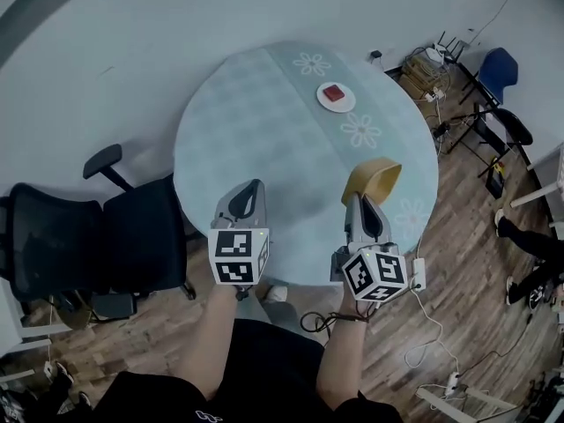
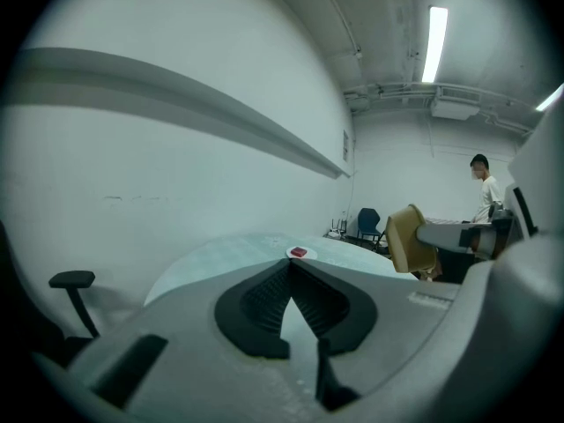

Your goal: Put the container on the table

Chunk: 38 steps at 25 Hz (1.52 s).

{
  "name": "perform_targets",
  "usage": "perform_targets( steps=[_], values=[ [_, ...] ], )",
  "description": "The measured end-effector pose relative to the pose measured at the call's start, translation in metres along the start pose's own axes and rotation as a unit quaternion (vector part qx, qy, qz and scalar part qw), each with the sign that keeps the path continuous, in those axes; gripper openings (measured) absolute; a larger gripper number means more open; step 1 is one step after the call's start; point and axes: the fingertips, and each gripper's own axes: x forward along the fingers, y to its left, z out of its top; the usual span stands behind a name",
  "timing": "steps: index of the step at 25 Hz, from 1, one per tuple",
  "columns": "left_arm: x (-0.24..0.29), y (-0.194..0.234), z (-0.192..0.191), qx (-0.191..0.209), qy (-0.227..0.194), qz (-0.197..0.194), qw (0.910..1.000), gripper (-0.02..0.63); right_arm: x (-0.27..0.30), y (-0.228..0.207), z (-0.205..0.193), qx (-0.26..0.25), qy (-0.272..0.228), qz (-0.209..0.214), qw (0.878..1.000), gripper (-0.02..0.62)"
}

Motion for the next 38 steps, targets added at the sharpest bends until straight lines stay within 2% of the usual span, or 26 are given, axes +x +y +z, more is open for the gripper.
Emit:
perform_targets(
  steps=[4,8,12,15,18,22,24,26,27,29,32,34,36,38],
  values=[
    [0.009,0.021,-0.020,-0.012,0.022,0.011,0.9996,0.002,0.025,0.010,-0.025,-0.013,0.034,0.011,0.999,0.028],
    [0.019,0.044,-0.055,-0.032,0.061,0.024,0.9974,0.002,0.048,0.028,-0.068,-0.045,0.093,0.030,0.994,0.028],
    [0.029,0.063,-0.091,-0.048,0.094,0.031,0.9940,0.002,0.069,0.048,-0.117,-0.076,0.147,0.051,0.985,0.028],
    [0.032,0.081,-0.116,-0.061,0.116,0.036,0.9907,0.002,0.081,0.069,-0.157,-0.117,0.193,0.077,0.971,0.029],
    [0.036,0.098,-0.132,-0.072,0.132,0.046,0.9875,0.002,0.089,0.094,-0.194,-0.174,0.247,0.125,0.945,0.029],
    [0.043,0.113,-0.145,-0.081,0.148,0.051,0.9844,0.002,0.093,0.108,-0.240,-0.283,0.322,0.165,0.888,0.031],
    [0.047,0.118,-0.148,-0.082,0.153,0.051,0.9835,0.002,0.094,0.112,-0.257,-0.319,0.349,0.178,0.863,0.031],
    [0.050,0.123,-0.151,-0.083,0.156,0.051,0.9829,0.002,0.095,0.115,-0.271,-0.334,0.371,0.188,0.846,0.032],
    [0.051,0.125,-0.152,-0.084,0.158,0.052,0.9824,0.002,0.095,0.117,-0.276,-0.335,0.378,0.193,0.841,0.032],
    [0.052,0.128,-0.152,-0.084,0.161,0.053,0.9820,0.002,0.097,0.122,-0.280,-0.325,0.380,0.201,0.842,0.044],
    [0.054,0.129,-0.147,-0.080,0.158,0.053,0.9827,0.002,0.100,0.126,-0.273,-0.297,0.364,0.210,0.857,0.095],
    [0.054,0.125,-0.140,-0.076,0.151,0.051,0.9843,0.002,0.105,0.125,-0.255,-0.268,0.333,0.203,0.881,0.075],
    [0.054,0.119,-0.127,-0.071,0.138,0.047,0.9867,0.002,0.110,0.120,-0.228,-0.220,0.288,0.184,0.914,0.053],
    [0.051,0.109,-0.113,-0.065,0.122,0.040,0.9895,0.002,0.112,0.111,-0.198,-0.174,0.245,0.157,0.941,0.011]
  ],
)
